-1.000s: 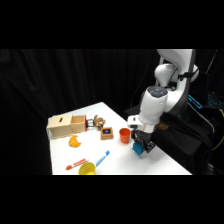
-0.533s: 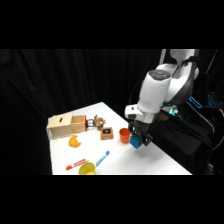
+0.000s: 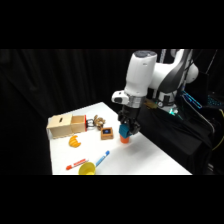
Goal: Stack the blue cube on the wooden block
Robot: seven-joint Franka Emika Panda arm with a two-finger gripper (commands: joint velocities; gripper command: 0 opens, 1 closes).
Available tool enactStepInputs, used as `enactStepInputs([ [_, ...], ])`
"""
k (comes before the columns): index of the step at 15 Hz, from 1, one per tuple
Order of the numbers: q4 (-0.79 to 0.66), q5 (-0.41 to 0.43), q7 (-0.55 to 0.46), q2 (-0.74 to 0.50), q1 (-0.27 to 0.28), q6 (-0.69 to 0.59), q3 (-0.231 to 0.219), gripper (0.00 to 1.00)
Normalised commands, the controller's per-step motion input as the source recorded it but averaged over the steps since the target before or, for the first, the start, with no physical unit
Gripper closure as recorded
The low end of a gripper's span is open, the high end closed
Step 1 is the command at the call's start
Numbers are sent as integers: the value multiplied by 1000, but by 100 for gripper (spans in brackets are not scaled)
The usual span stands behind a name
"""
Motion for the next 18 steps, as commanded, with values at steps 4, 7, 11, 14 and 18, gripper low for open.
enactStepInputs([
  [4, 125, 183, -306, -139, -191, -200, -41, 79],
  [7, 90, 189, -267, -100, -160, -146, -67, 79],
  [11, 51, 116, -139, -41, -145, -37, -85, 79],
  [14, 75, 119, -107, 52, -122, 37, -84, 79],
  [18, 139, 188, -152, 155, -67, 40, -44, 79],
])
